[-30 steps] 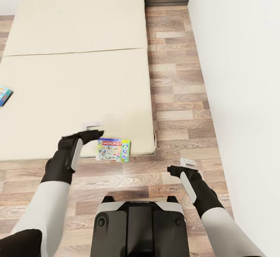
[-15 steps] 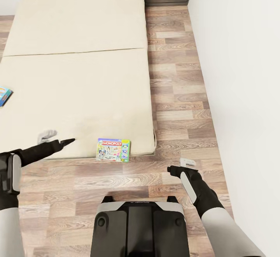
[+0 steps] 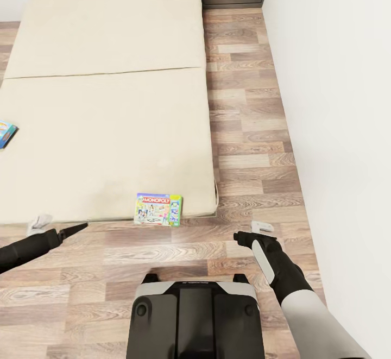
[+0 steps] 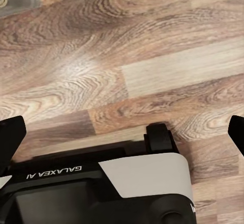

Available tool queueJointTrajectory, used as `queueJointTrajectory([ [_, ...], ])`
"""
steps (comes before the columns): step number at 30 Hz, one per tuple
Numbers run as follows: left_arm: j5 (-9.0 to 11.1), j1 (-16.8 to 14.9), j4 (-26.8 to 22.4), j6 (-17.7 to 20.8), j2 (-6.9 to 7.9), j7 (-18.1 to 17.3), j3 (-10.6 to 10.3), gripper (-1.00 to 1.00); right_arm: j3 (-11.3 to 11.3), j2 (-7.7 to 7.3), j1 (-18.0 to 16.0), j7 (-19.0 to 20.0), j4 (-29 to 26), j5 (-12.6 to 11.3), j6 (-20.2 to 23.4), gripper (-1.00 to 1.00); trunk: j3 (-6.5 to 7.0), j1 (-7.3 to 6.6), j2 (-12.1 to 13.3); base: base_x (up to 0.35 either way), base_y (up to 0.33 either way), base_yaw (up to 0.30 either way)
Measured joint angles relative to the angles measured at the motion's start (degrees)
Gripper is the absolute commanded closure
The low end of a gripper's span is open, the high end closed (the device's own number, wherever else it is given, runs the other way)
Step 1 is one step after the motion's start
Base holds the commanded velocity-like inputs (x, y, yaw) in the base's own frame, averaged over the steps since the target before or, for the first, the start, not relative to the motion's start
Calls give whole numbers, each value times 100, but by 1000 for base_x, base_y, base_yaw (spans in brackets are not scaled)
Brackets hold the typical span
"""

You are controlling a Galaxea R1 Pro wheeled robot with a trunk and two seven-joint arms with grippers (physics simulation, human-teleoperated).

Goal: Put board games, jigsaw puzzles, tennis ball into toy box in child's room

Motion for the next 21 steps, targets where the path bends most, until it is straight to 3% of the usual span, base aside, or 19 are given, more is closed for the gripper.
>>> queueJointTrajectory([
  [8, 6, 98, 6, -6, -1, -273, 5, -100, -11, -1, 0, 130, 0, -8, 15, -100, 0, 1, 0, -109, 94, 0],
  [21, 8, 109, 5, -8, -13, -312, 9, -100, -36, -10, 0, 848, 59, -25, 29, -100, 0, 0, 0, -16, 13, 0],
])
